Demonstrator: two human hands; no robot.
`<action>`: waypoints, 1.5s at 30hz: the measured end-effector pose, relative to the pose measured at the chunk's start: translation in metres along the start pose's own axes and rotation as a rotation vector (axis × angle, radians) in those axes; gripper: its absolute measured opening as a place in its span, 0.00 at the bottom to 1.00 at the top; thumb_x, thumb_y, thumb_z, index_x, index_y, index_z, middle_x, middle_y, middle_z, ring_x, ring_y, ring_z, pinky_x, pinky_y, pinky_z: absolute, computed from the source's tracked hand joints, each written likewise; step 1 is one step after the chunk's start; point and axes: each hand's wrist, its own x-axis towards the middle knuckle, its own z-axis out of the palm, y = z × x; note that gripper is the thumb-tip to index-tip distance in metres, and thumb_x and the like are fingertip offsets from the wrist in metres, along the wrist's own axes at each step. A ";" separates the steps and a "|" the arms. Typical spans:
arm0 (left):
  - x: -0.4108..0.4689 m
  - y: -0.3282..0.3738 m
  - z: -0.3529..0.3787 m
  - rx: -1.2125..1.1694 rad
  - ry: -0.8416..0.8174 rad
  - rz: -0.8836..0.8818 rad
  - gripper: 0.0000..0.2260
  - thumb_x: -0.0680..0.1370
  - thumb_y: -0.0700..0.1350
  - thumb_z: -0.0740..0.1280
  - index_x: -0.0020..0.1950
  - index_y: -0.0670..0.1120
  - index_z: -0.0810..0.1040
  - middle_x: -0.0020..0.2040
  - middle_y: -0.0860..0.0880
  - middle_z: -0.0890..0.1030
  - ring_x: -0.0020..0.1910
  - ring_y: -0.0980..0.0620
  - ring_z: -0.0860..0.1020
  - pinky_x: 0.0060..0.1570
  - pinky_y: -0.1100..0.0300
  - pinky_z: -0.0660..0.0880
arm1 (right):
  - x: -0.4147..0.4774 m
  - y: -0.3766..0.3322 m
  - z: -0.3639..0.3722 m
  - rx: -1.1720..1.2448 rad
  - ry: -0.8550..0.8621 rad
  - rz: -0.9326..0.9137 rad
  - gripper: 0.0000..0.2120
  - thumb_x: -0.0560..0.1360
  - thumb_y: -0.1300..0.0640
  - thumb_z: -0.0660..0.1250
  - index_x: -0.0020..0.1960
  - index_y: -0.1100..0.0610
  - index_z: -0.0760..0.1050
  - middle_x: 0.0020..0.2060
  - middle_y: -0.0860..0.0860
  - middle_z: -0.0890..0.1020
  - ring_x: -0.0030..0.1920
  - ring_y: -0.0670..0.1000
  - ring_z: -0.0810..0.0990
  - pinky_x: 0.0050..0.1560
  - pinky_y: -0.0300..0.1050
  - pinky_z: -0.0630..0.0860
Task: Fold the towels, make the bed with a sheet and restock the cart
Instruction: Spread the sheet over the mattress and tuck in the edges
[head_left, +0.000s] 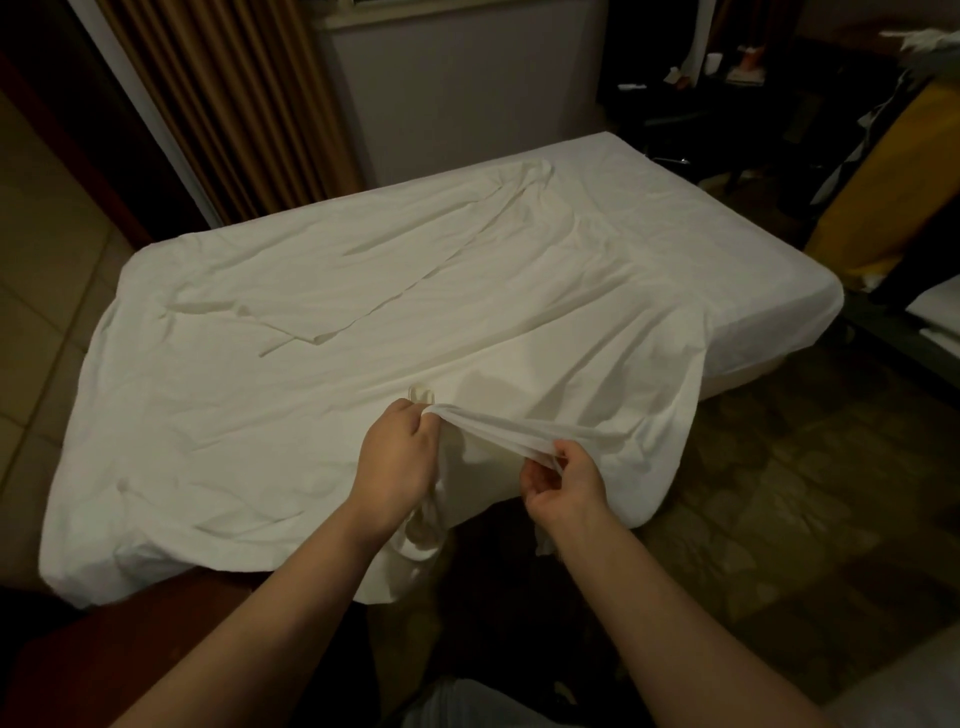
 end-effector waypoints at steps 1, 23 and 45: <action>0.000 0.000 0.001 0.001 0.002 -0.008 0.17 0.81 0.41 0.54 0.32 0.47 0.68 0.38 0.50 0.71 0.42 0.50 0.70 0.37 0.61 0.58 | 0.000 -0.003 0.000 -0.010 0.006 -0.004 0.07 0.77 0.62 0.63 0.40 0.60 0.69 0.41 0.54 0.72 0.39 0.50 0.73 0.23 0.37 0.76; 0.013 0.026 0.009 0.018 0.112 -0.152 0.16 0.80 0.41 0.54 0.32 0.43 0.65 0.36 0.47 0.69 0.35 0.51 0.67 0.39 0.57 0.61 | 0.035 0.021 -0.002 -0.246 -0.070 0.392 0.08 0.78 0.59 0.64 0.42 0.60 0.72 0.43 0.60 0.73 0.40 0.57 0.74 0.23 0.48 0.77; 0.025 0.012 -0.022 -0.045 0.079 -0.119 0.12 0.79 0.41 0.55 0.35 0.40 0.66 0.35 0.47 0.69 0.33 0.53 0.65 0.33 0.58 0.61 | 0.029 0.066 0.032 0.174 -0.254 0.316 0.14 0.79 0.60 0.58 0.57 0.68 0.76 0.53 0.63 0.80 0.55 0.59 0.80 0.60 0.47 0.75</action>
